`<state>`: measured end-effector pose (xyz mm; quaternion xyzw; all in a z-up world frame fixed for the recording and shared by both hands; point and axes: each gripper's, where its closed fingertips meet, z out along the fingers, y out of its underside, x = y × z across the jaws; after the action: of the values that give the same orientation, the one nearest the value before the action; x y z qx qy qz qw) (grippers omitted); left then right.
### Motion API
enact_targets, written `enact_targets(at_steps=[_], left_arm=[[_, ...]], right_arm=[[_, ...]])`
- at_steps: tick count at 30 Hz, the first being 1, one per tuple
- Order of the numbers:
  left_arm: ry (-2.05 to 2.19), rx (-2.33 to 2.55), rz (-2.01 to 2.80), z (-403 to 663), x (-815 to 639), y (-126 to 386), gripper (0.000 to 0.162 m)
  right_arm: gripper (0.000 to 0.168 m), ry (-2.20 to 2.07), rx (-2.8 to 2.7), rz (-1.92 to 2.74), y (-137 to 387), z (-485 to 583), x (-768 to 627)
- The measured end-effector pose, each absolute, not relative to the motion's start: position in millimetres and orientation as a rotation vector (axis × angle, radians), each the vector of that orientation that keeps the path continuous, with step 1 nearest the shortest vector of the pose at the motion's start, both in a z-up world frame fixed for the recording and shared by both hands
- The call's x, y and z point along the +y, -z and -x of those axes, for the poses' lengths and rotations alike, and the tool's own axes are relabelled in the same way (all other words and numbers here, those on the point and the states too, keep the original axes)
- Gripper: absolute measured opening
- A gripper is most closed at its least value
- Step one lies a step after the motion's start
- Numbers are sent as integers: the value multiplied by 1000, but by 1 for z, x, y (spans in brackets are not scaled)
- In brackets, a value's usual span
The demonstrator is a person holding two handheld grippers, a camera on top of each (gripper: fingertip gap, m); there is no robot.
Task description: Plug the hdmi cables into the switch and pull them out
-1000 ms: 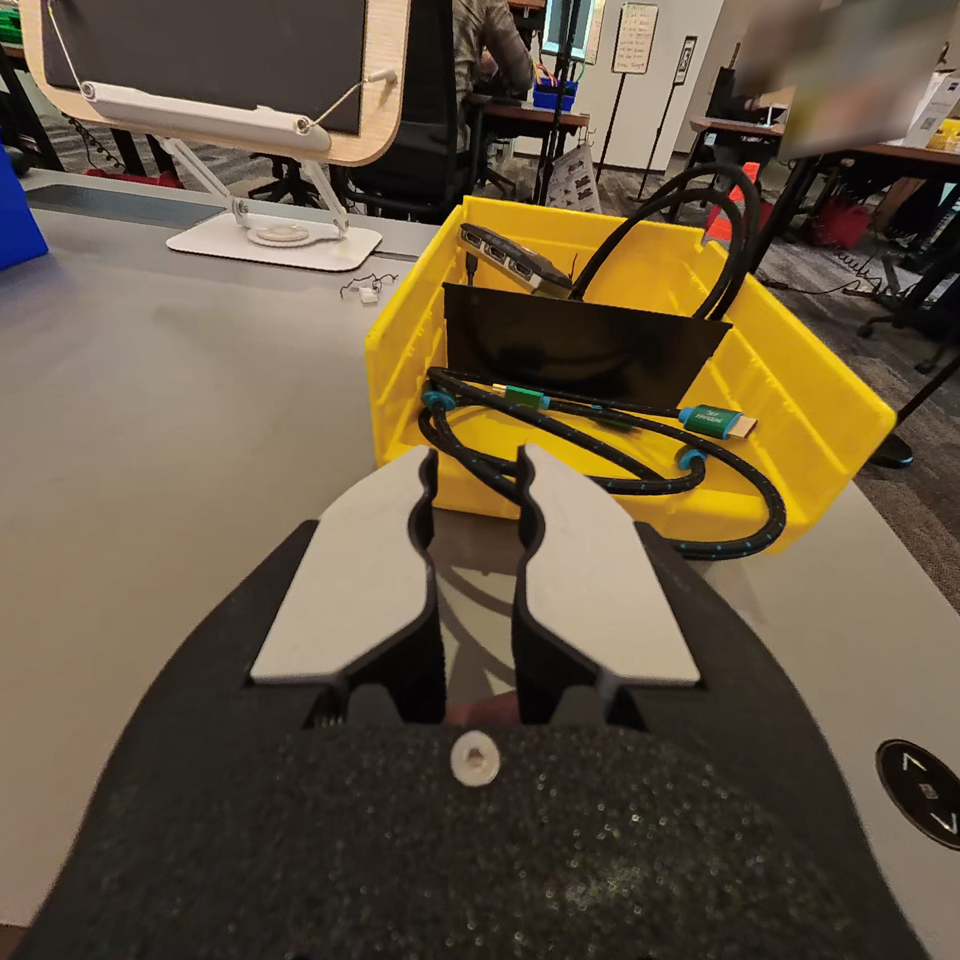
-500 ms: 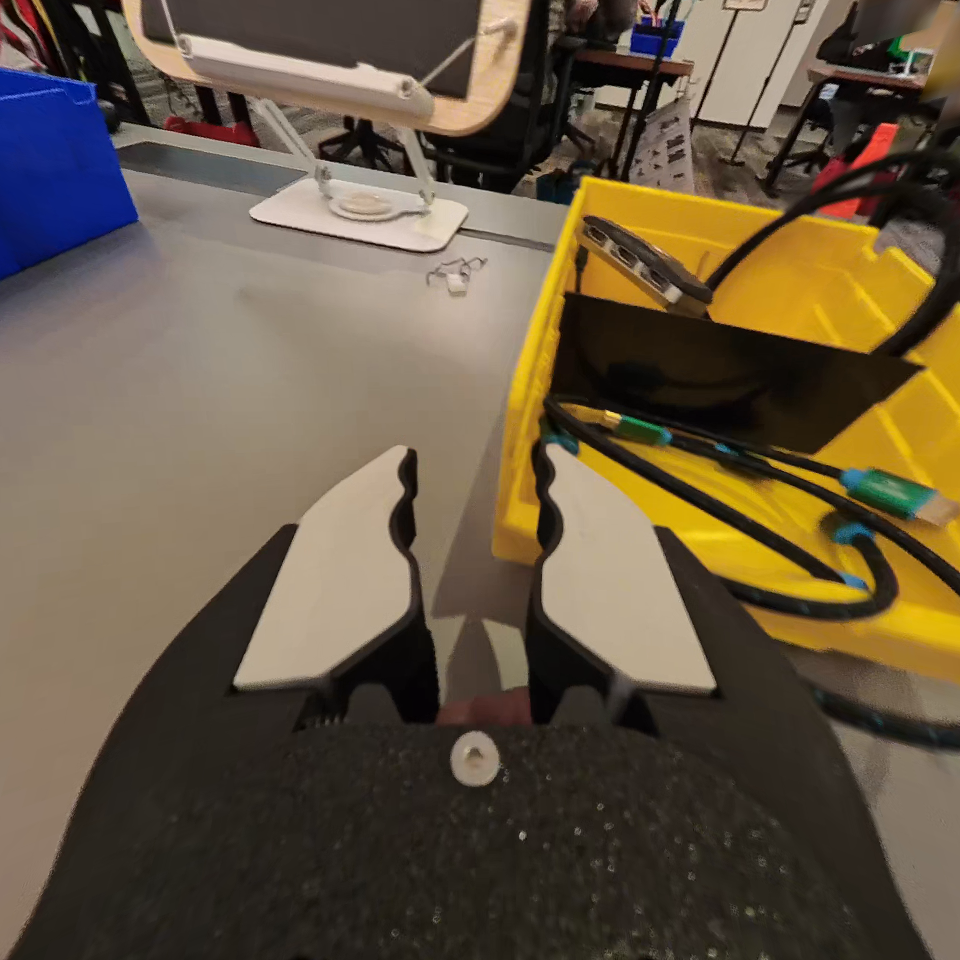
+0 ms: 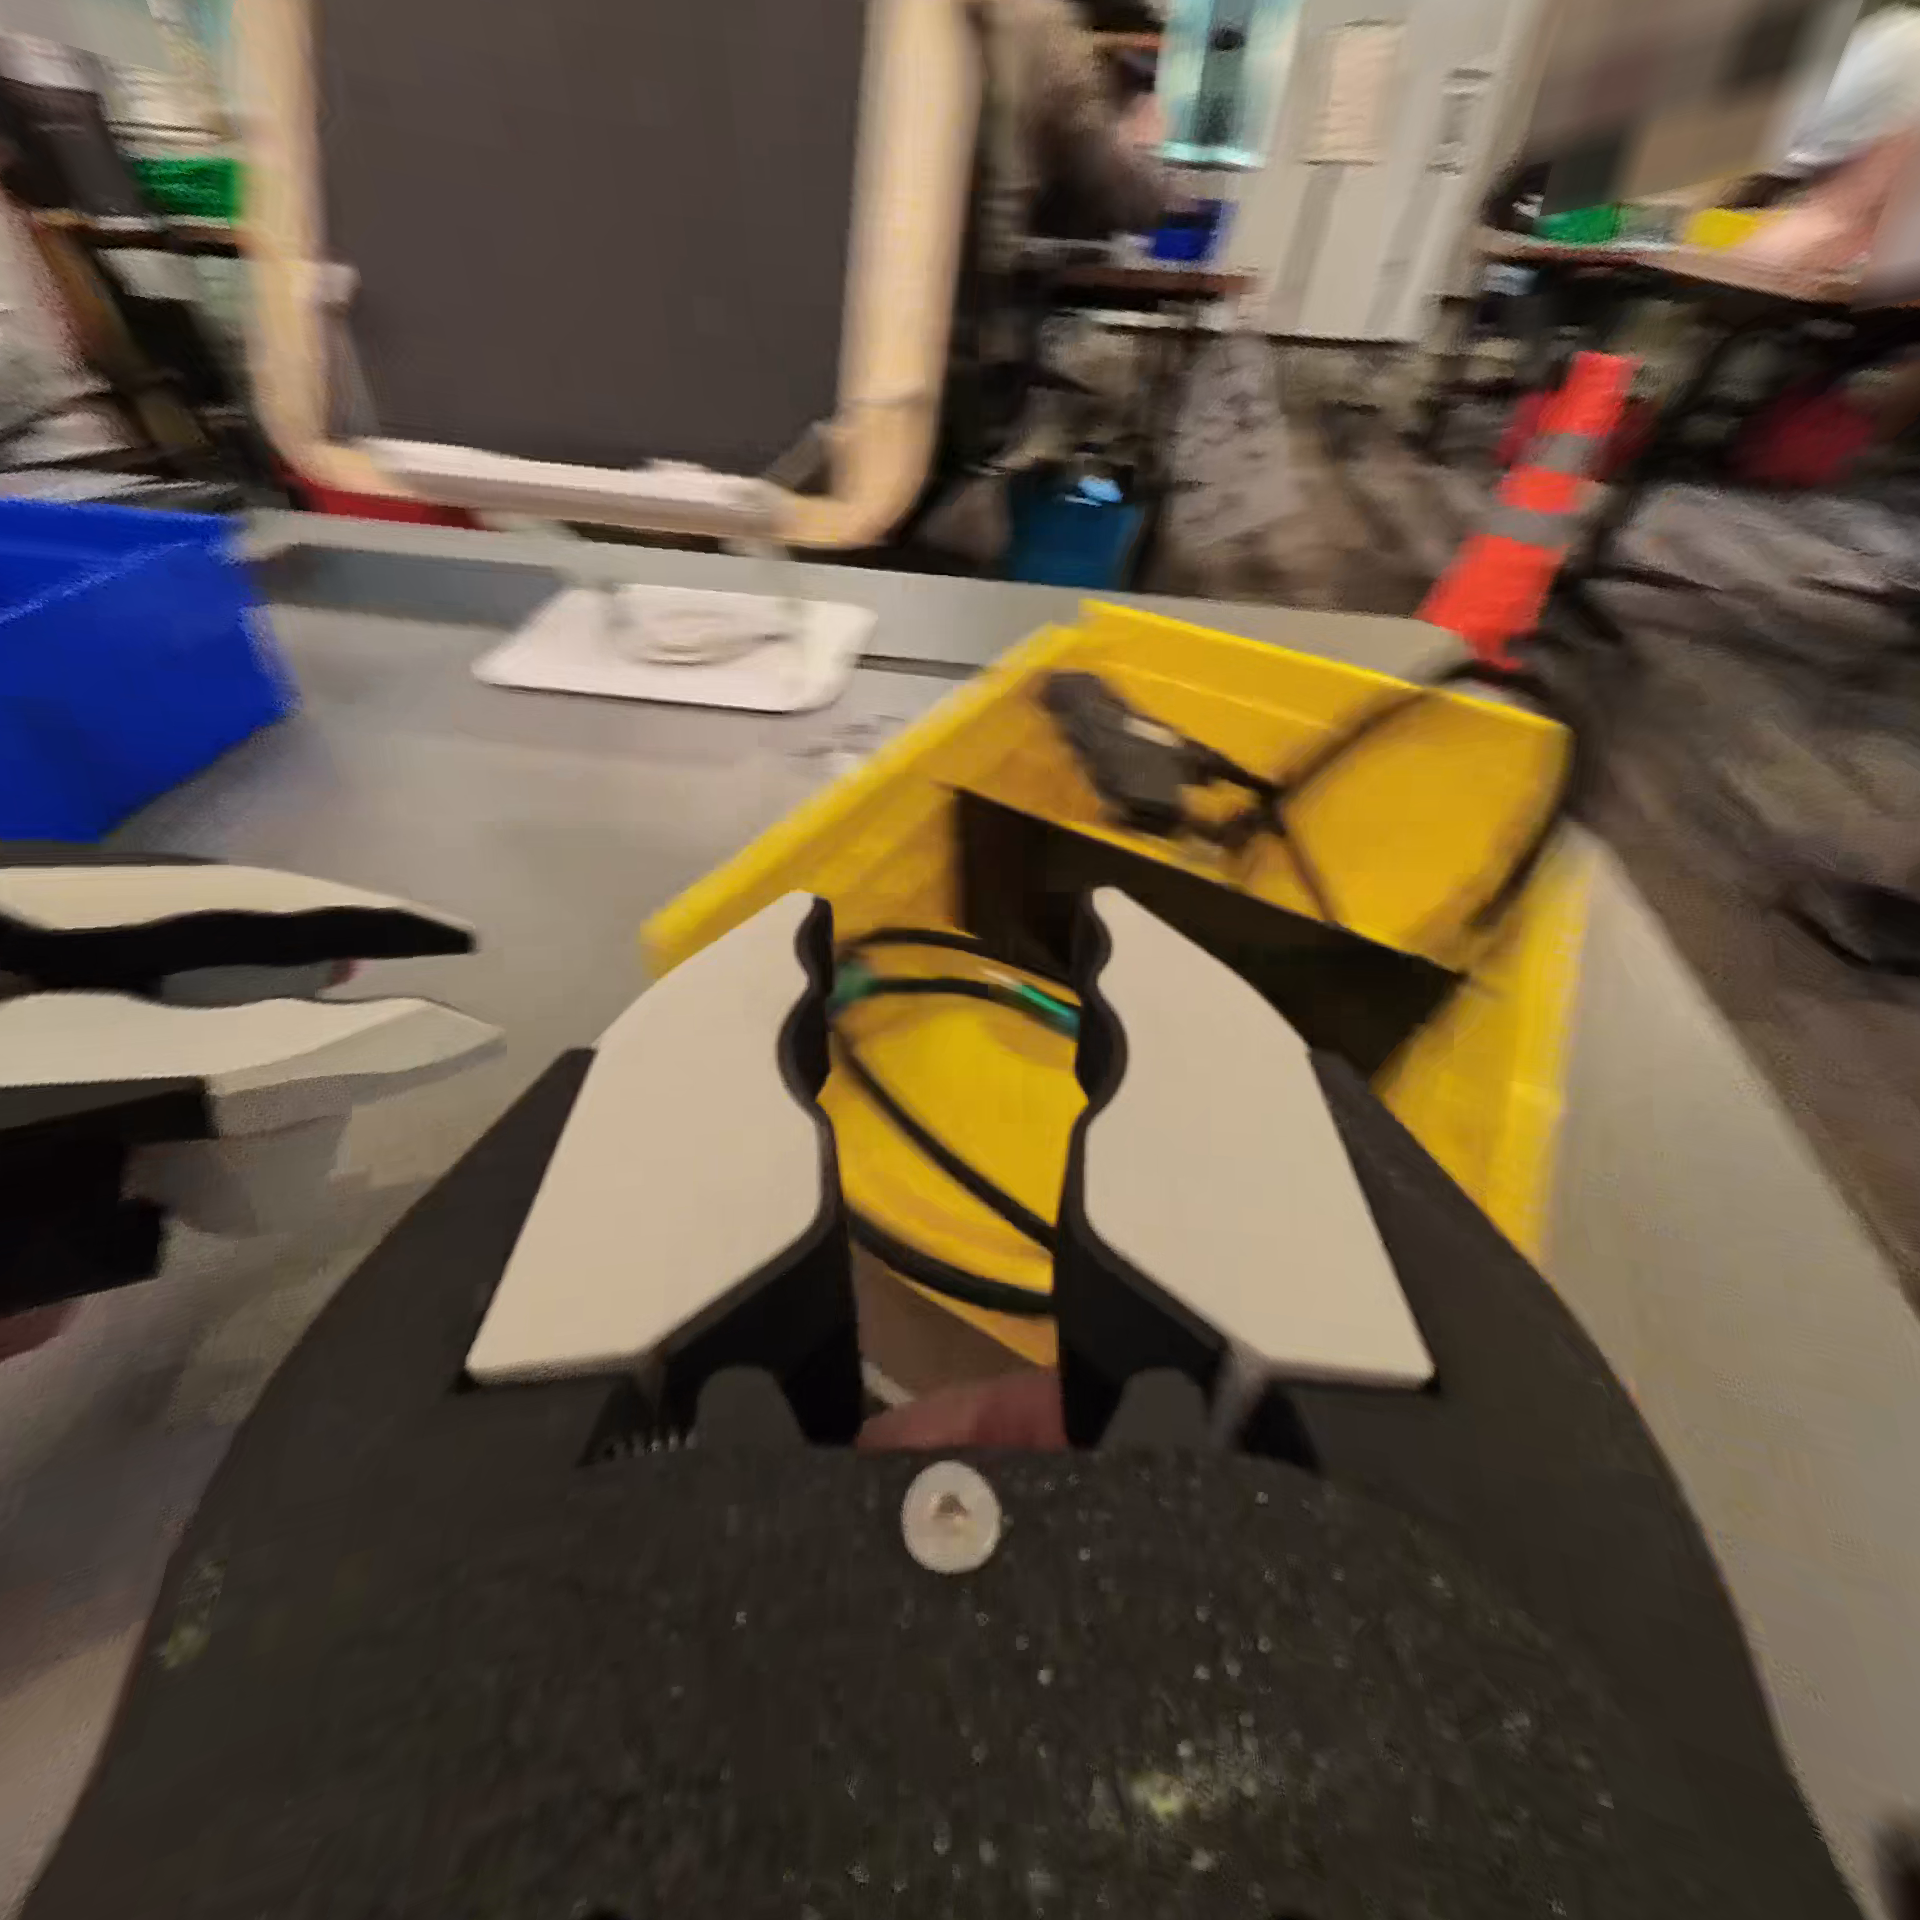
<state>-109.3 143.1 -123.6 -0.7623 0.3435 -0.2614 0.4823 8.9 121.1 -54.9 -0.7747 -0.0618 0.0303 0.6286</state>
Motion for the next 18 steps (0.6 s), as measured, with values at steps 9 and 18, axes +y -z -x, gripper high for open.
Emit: enact_targets(at_steps=[9, 18], left_arm=[[524, 804, 2000, 48, 190, 148, 18], [366, 635, 1909, 98, 181, 114, 7]], right_arm=[[11, -23, 231, 2123, 160, -115, 107], [3, 147, 165, 2048, 138, -82, 108]])
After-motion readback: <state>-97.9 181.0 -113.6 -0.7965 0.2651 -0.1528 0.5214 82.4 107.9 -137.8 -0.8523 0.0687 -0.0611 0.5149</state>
